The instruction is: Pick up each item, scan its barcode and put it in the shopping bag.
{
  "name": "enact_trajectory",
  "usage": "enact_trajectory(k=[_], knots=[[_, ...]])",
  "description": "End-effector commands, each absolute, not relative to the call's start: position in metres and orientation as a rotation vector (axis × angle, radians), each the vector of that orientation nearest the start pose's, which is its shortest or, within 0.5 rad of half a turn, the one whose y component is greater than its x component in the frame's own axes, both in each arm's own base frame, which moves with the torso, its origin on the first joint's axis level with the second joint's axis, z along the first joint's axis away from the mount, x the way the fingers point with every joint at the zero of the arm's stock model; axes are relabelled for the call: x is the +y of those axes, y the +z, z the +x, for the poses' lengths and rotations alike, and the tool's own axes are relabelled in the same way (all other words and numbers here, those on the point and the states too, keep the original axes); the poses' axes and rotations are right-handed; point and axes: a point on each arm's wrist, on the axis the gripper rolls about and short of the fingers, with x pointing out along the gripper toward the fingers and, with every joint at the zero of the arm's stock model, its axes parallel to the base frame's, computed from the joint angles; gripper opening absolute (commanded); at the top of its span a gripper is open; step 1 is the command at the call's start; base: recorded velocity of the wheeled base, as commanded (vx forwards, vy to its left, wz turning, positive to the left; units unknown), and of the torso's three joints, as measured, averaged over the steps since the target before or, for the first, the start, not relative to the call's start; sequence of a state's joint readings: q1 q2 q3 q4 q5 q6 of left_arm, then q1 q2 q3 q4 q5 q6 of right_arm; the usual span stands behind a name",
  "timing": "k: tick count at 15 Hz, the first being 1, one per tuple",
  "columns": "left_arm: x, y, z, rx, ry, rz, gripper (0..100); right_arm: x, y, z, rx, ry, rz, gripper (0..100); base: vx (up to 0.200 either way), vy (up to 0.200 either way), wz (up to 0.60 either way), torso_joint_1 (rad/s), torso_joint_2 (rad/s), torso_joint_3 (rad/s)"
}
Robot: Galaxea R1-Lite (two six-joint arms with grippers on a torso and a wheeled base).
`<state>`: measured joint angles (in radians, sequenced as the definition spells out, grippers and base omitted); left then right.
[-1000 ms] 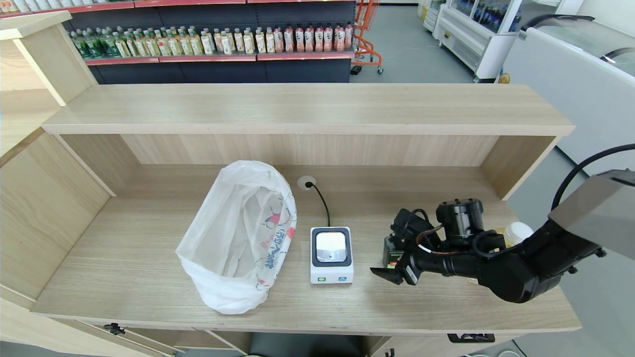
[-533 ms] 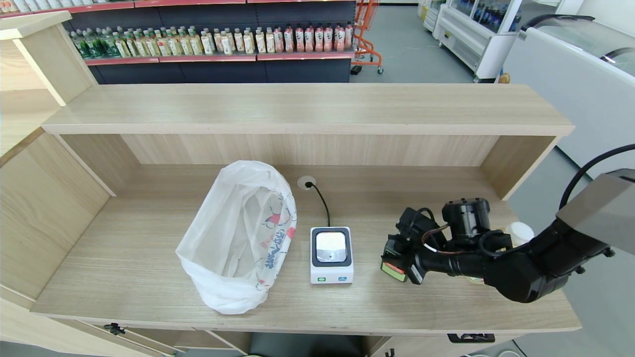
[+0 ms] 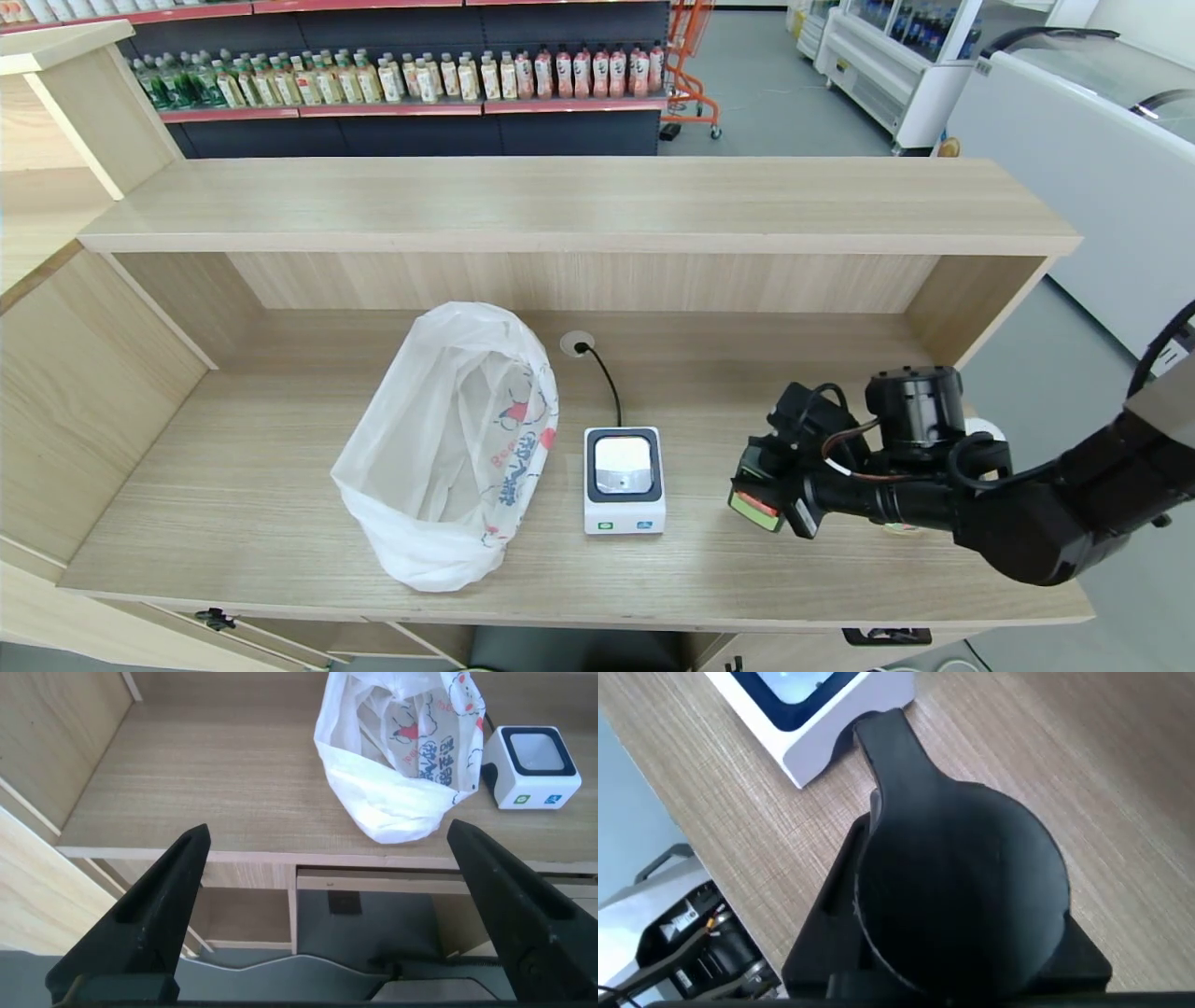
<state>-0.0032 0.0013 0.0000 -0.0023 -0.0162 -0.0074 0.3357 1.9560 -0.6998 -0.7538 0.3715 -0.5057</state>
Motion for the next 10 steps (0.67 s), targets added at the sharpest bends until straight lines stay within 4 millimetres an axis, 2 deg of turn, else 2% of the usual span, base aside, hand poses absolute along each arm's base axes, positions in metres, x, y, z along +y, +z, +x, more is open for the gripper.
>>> enact_trajectory(k=[1, 3, 5, 7, 8, 10], knots=[[0.000, 0.076, -0.023, -0.001, -0.020, -0.008, 100, 0.098, 0.119, 0.292, 0.262, 0.745, -0.411, 0, 0.000, 0.000, 0.00, 0.000, 0.00, 0.000], [0.000, 0.076, -0.023, -0.001, -0.020, -0.008, 100, 0.092, 0.144, 0.285, 0.188, 0.706, -0.351, 0, 0.000, 0.000, 0.00, 0.000, 0.00, 0.000], [0.000, 0.076, -0.023, -0.001, -0.020, -0.008, 100, 0.087, 0.156, 0.269, 0.128, 0.698, -0.374, 0, 0.000, 0.000, 0.00, 0.000, 0.00, 0.000], [0.000, 0.076, -0.023, -0.001, -0.018, -0.008, 100, 0.079, 0.159, 0.248, 0.033, 0.704, -0.613, 0, 0.000, 0.000, 0.00, 0.000, 0.00, 0.000], [0.000, 0.076, -0.023, -0.001, -0.020, -0.008, 100, 0.076, 0.157, 0.244, -0.021, 0.711, -0.763, 0, 0.000, 0.000, 0.00, 0.000, 0.00, 0.000], [0.000, 0.076, -0.023, -0.001, -0.020, -0.008, 100, 0.077, 0.159, 0.242, -0.121, 0.786, -0.892, 0, 0.000, 0.000, 0.00, 0.000, 0.00, 0.000]])
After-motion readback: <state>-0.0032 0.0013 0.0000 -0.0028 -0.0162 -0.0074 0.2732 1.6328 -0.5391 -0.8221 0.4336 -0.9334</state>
